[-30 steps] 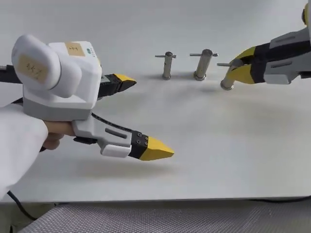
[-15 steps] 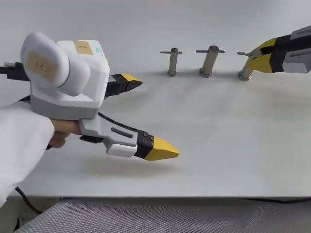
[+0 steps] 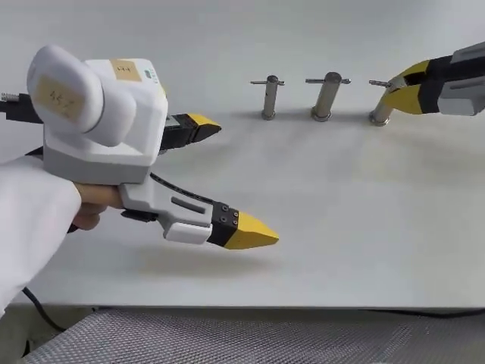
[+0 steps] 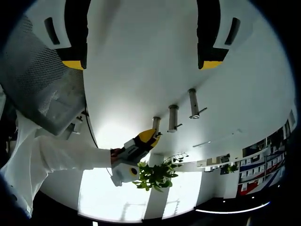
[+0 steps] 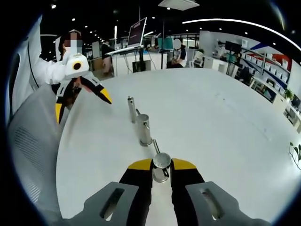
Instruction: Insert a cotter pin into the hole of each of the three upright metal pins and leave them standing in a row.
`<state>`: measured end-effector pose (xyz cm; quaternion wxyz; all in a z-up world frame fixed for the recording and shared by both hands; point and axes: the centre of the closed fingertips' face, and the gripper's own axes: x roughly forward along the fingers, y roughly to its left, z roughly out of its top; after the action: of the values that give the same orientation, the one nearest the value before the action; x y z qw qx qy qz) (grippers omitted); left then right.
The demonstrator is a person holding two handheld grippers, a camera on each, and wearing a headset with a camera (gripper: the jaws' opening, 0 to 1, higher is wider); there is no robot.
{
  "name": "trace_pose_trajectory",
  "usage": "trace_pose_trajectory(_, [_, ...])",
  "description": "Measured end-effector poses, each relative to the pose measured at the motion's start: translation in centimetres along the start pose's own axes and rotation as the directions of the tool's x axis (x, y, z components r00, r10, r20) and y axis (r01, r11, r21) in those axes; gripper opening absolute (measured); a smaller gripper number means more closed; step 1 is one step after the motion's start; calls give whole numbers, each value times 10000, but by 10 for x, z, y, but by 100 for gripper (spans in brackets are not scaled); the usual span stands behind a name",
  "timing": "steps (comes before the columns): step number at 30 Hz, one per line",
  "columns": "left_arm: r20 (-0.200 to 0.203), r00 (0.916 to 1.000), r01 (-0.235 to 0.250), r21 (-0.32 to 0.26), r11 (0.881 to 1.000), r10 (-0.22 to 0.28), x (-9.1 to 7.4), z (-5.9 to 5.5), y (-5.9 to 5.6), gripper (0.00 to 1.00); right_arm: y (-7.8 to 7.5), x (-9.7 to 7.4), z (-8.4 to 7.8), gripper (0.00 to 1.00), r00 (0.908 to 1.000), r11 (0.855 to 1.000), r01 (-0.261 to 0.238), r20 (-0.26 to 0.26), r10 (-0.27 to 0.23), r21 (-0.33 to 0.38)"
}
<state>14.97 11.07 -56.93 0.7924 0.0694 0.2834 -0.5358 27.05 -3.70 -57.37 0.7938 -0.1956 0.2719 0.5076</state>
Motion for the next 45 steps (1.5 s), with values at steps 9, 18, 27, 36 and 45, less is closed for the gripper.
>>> trace_pose_trajectory(9, [426,9978,-492,-359,9981,507,-10,8,7,99,6,-26,21,42,9934,9946,859,710,-900,581])
trace_pose_trajectory(18, [1684,9766,-1076,-1561,9819,1338,-30,28,10,99,33,-68,24,73,9632,9430,1710,1530,-2210,2855])
trace_pose_trajectory(27, [1418,9788,-1169,-2048,9718,1476,-45,20,4,99,67,-93,1,92,9576,8881,2066,1014,-2696,4106])
trace_pose_trajectory(36, [1040,9768,-1525,-2739,9496,1869,-53,12,6,99,78,-108,-6,98,9368,8208,2456,913,-3376,5157])
trace_pose_trajectory(45, [886,9709,-1853,-3108,9322,2225,-56,10,0,99,89,-118,-54,98,9316,7674,3445,-960,-3506,5407])
